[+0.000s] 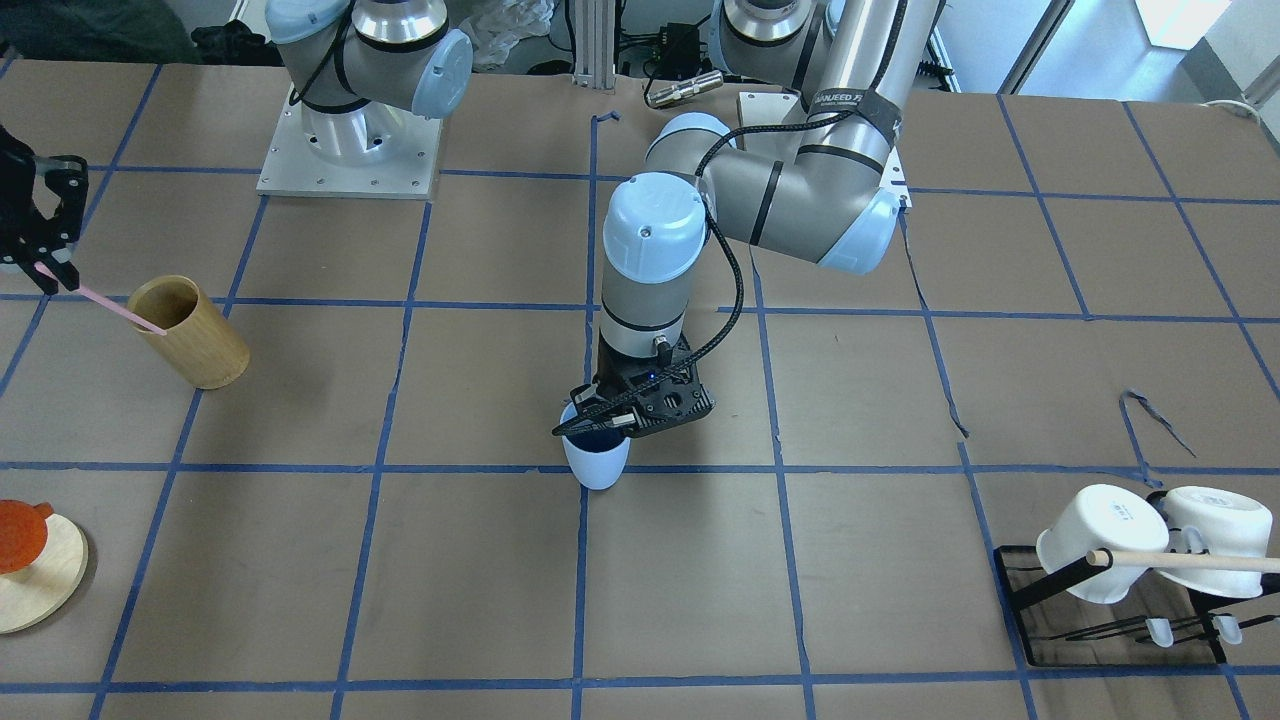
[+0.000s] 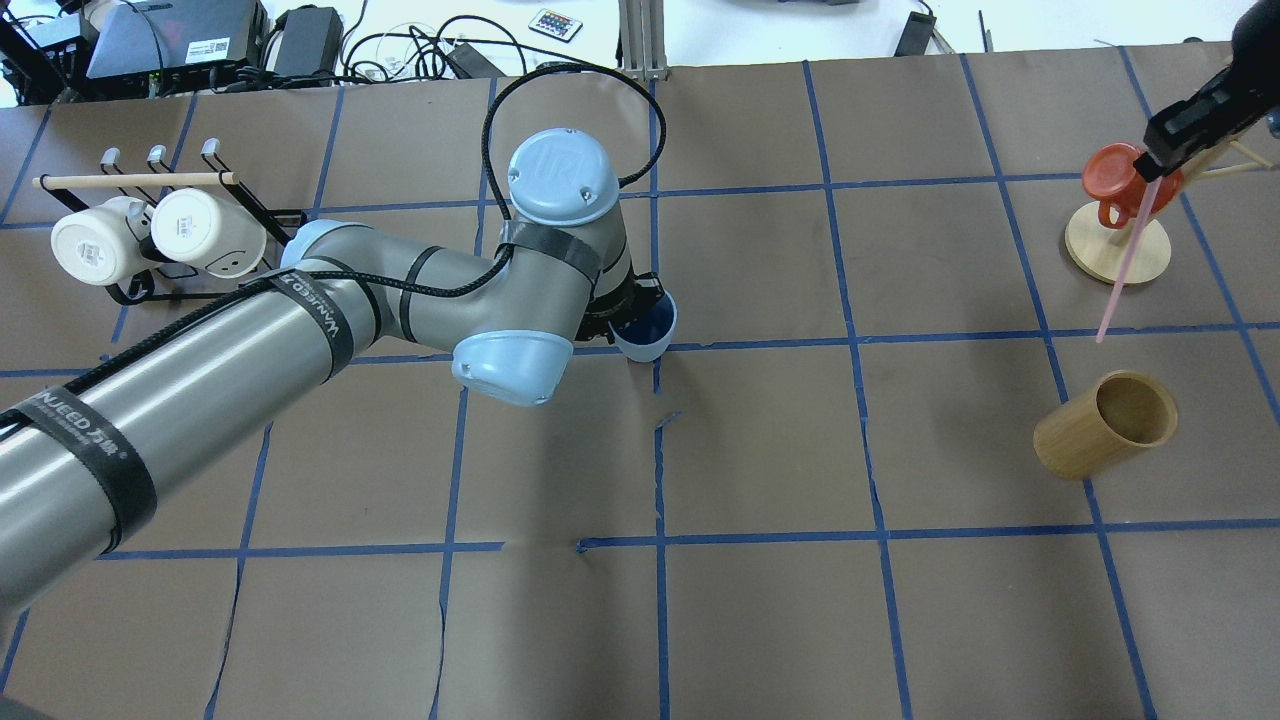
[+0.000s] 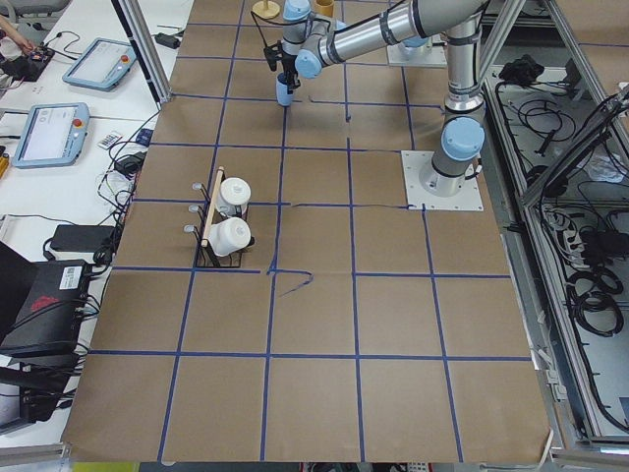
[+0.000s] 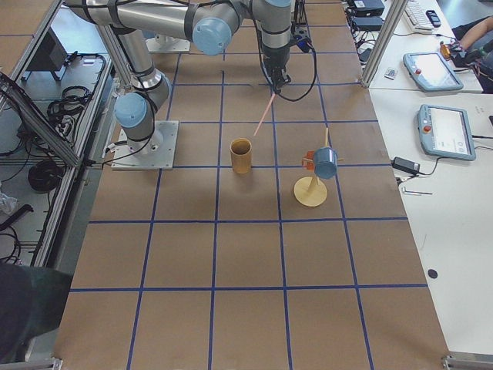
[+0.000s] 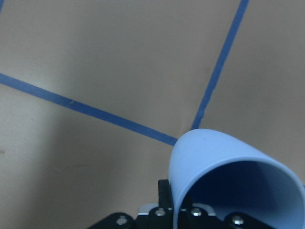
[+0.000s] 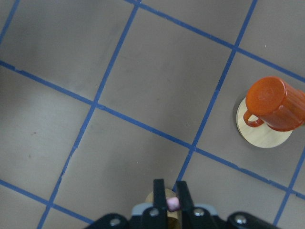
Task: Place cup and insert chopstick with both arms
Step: 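Carry blue cup to table center while right gripper lifts chopstick out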
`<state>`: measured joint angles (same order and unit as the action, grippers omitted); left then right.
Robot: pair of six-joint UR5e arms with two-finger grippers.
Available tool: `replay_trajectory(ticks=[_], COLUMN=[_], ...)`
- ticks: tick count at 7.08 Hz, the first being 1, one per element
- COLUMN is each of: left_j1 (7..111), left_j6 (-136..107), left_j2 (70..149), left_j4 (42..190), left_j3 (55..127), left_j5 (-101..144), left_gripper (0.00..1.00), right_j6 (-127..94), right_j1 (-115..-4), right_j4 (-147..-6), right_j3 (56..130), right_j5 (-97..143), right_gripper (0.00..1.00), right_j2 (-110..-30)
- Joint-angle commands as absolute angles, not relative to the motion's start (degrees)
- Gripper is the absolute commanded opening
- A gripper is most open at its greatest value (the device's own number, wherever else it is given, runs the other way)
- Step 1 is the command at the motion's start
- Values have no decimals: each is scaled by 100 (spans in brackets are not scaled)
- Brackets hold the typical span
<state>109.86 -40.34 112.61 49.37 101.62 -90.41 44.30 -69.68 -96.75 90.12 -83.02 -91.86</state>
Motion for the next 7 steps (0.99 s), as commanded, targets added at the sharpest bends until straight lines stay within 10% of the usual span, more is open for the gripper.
replay_trajectory(ticks=[1, 2, 7], left_j1=[11030, 11030, 10164], left_j6=[-4035, -4025, -2213], left_j2=[11364, 11373, 10391], left_j4=[4957, 4905, 7545], left_j3=[10029, 10020, 8536], left_j5=[-8983, -9035, -9097], left_gripper=[21, 85, 97], right_j6=[4386, 4394, 2185], right_j1=[-7013, -7040, -8987], right_j4=[-10123, -10273, -12249], right_j3=[9017, 9035, 9623], right_j5=[-7187, -7059, -7477], right_gripper=[0, 0, 0], right_j2=[-9193, -9193, -9114])
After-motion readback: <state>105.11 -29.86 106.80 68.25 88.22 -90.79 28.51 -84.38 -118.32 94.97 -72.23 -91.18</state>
